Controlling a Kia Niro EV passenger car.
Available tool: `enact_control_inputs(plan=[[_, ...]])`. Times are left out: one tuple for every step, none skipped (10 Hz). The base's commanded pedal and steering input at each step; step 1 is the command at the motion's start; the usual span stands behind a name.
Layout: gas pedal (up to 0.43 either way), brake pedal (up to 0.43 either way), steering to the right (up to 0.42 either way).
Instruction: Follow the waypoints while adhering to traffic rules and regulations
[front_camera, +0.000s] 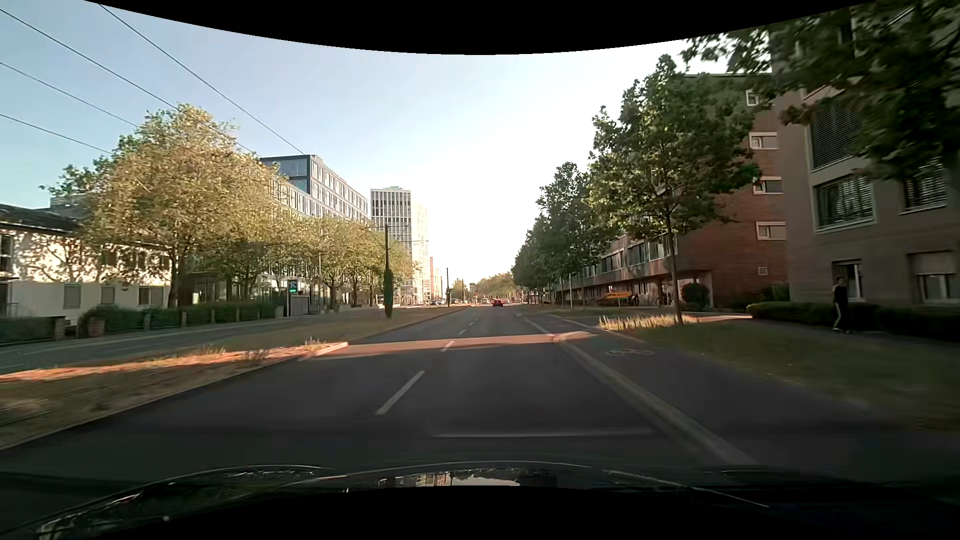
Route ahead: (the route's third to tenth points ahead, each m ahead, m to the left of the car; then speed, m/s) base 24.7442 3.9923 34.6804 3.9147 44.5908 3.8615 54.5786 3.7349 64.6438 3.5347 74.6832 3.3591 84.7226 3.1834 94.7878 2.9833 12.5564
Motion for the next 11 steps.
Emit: enact_control_inputs(plan=[[0.047,0.0,-0.001],[0.047,0.0,-0.001],[0.047,0.0,-0.001],[0.047,0.0,-0.001],[0.047,0.0,-0.001],[0.047,0.0,-0.001],[0.047,0.0,-0.001],[0.047,0.0,-0.001],[0.047,0.0,-0.001],[0.047,0.0,-0.001],[0.047,0.0,-0.001]])
